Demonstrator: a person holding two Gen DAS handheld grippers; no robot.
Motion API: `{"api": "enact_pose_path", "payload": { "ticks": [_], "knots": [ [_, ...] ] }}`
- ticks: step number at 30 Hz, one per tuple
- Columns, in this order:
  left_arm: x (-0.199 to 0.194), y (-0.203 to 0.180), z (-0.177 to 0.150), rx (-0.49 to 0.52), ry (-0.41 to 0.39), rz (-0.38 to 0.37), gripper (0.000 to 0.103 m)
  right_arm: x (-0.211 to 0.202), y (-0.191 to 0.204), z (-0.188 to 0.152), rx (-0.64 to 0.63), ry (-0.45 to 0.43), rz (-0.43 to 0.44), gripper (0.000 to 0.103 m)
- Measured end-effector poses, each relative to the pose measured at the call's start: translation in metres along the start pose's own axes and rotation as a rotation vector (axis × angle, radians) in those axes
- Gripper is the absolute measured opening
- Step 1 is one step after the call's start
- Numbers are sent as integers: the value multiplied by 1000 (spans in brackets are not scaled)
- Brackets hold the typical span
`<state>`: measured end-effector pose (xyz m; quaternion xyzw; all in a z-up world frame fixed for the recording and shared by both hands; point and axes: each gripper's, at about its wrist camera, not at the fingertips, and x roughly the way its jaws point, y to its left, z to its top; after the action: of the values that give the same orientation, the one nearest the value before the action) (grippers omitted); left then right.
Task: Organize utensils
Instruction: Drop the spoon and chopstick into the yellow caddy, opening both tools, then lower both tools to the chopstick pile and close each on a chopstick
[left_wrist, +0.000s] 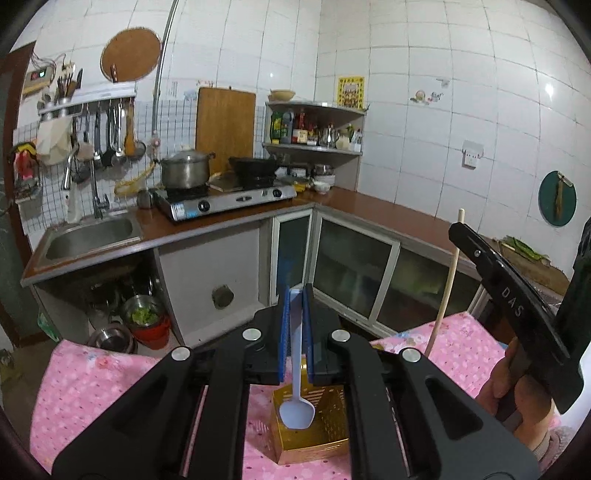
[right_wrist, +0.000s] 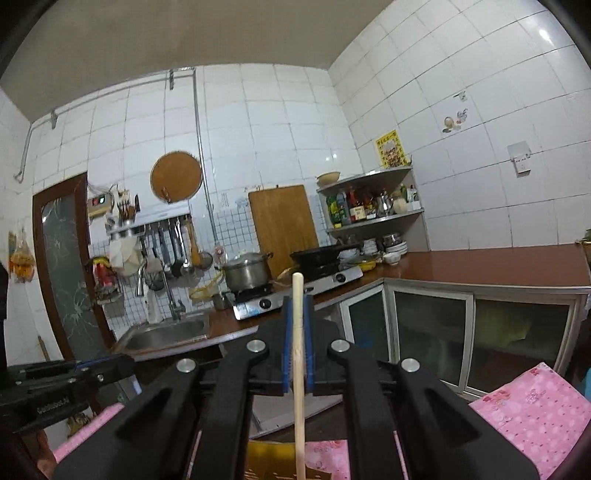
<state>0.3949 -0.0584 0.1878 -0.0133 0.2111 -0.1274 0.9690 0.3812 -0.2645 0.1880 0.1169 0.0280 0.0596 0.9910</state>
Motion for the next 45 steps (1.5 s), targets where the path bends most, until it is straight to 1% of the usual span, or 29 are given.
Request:
{"api": "enact_pose_path", "payload": {
  "ticks": [4,9,14,17,18,20,21,22,23,24,25,26,28,29,31,33,36,38,43,45],
  "knots": [
    [22,2,-23,5,47,-1,6,9,-6,-29,-23,59,6,6],
    [35,8,-49,3,87,0,6,12,-9,-61,-57,149,11,6],
    [46,13,-68,-10,137,16,6,8,-10,-81,-59,207,2,6],
    [49,16,-75,-15,166,27,6,5,-12,-86,-54,243,3,6],
    [49,17,-76,-20,172,29,7,3,-12,-85,-52,255,5,6],
    [41,19,-76,-34,182,28,20,-1,-12,-83,-50,280,8,7],
    [36,21,-75,-42,181,32,38,-4,-12,-80,-47,289,8,7],
    [28,22,-73,-51,170,41,57,-8,-11,-75,-42,297,7,11],
    [20,24,-71,-59,157,50,63,-11,-11,-72,-39,302,4,19],
    [10,26,-69,-64,144,57,70,-17,-11,-68,-35,309,0,42],
    [4,27,-66,-64,141,64,73,-24,-11,-64,-29,306,-7,53],
    [-3,28,-64,-64,143,70,74,-31,-11,-61,-29,301,-15,53],
    [-16,32,-65,-69,157,78,84,-42,-9,-57,-41,320,-26,53],
    [-23,34,-66,-71,162,84,85,-49,-10,-57,-41,340,-36,53],
    [-36,39,-74,-70,164,107,94,-60,-11,-61,-44,390,-57,53],
    [-46,43,-86,-65,173,125,98,-69,-13,-70,-57,444,-80,53],
    [-55,51,-113,-67,226,127,98,-82,-13,-91,-78,514,-97,53],
    [-57,55,-129,-79,261,127,98,-92,-13,-110,-85,559,-110,53],
    [-62,63,-167,-96,311,162,98,-111,-16,-151,-77,635,-127,53],
    [-62,64,-180,-100,335,165,98,-115,-18,-164,-67,661,-139,53]
  ]
}}
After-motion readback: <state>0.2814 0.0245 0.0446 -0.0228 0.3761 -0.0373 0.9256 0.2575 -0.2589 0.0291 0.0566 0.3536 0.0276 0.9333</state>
